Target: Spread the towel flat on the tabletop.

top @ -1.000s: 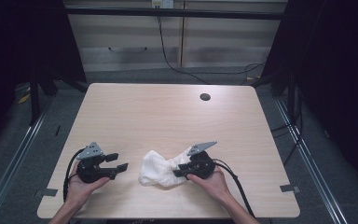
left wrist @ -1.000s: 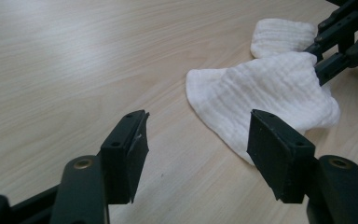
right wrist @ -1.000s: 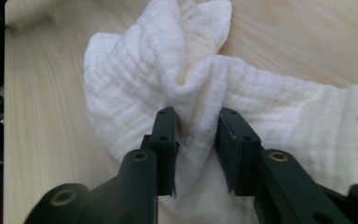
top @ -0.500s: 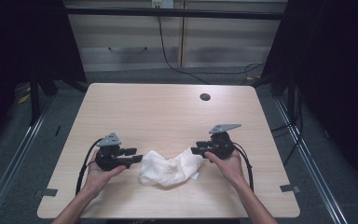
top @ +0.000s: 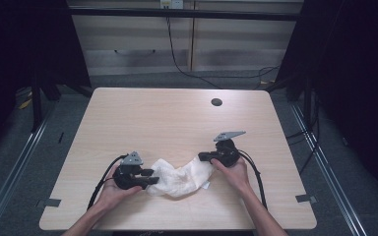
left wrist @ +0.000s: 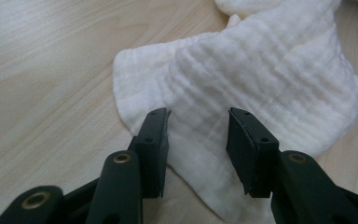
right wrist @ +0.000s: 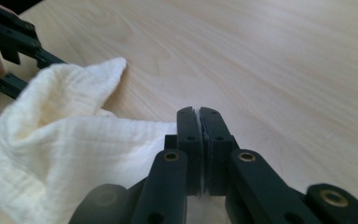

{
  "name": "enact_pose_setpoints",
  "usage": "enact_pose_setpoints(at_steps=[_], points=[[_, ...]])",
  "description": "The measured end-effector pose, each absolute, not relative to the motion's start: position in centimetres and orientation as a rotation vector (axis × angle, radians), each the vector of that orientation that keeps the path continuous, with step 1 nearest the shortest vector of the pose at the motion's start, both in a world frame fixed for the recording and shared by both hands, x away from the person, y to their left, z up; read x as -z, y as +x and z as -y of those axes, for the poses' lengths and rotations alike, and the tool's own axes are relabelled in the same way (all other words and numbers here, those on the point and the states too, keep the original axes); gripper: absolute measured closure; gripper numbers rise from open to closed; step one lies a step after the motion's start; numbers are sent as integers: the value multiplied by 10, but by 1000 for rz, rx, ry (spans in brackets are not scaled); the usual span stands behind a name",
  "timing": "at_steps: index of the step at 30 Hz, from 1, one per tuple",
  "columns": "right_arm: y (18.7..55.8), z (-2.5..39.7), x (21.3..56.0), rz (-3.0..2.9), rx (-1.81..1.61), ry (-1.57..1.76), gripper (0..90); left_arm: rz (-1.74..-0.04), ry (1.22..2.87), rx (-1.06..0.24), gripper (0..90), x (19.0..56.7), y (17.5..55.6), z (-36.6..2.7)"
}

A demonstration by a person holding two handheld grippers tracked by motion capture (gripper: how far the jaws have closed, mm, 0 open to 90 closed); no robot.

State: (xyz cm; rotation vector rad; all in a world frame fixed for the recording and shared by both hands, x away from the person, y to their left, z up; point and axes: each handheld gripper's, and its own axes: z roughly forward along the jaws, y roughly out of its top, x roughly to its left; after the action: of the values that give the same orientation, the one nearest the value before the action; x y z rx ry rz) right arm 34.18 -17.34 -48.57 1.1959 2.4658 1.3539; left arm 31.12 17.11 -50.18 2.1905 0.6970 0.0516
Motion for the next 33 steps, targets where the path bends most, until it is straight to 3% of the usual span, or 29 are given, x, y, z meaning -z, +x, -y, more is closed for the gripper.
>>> enact_pose_setpoints(at_steps=[10,22,29,31,33], points=[[318,211,454,-2296,-1424,1180,890,-683,2224,-115,606,500,299,-175],[283,229,484,-2419,-1286,1203,877,-700,2219,-63,574,499,293,-178],[283,226,489,-2422,-1292,1219,762,-766,2117,-81,458,478,302,-192],[284,230,485,-2386,-1318,1238,683,-810,2072,-95,458,470,319,-196],[284,232,484,-2379,-1326,1237,665,-821,2064,-95,465,469,326,-196]])
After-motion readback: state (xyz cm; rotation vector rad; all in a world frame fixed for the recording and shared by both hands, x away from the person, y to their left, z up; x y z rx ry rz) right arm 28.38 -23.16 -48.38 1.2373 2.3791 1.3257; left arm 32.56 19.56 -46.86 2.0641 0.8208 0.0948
